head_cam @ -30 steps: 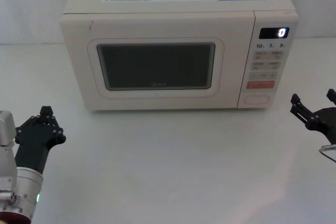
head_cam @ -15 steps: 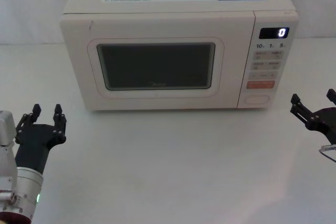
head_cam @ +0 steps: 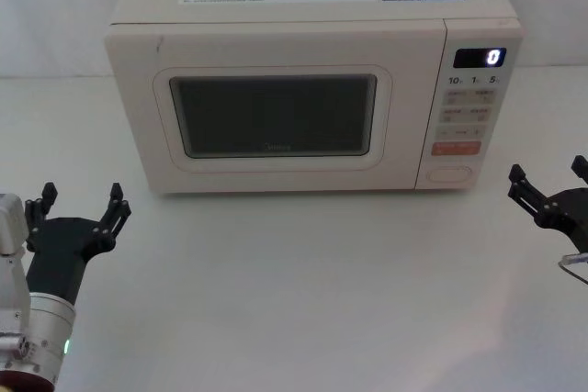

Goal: Press the button to open the microwave door with one hand; close the microwave door with the other hand.

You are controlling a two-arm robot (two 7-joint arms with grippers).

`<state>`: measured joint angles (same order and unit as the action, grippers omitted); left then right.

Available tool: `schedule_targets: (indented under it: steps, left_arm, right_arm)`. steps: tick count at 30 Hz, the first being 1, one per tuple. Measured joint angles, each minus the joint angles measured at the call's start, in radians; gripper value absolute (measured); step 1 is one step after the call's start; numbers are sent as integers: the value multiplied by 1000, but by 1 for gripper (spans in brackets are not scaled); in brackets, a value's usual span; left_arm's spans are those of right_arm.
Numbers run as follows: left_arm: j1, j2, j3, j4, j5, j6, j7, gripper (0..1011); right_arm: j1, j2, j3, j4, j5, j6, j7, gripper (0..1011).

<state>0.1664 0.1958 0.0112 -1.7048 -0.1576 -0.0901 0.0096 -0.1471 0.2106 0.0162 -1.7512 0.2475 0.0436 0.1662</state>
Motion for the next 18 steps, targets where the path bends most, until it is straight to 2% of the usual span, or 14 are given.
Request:
schedule_targets:
  steps: [4,18]
  left_arm:
    - [0,0,0,0,0,0,0,1001]
    - [0,0,0,0,0,0,0,1001]
  right_arm:
    - [0,0,0,0,0,0,0,1000]
    - [0,0,0,0,0,0,0,1000]
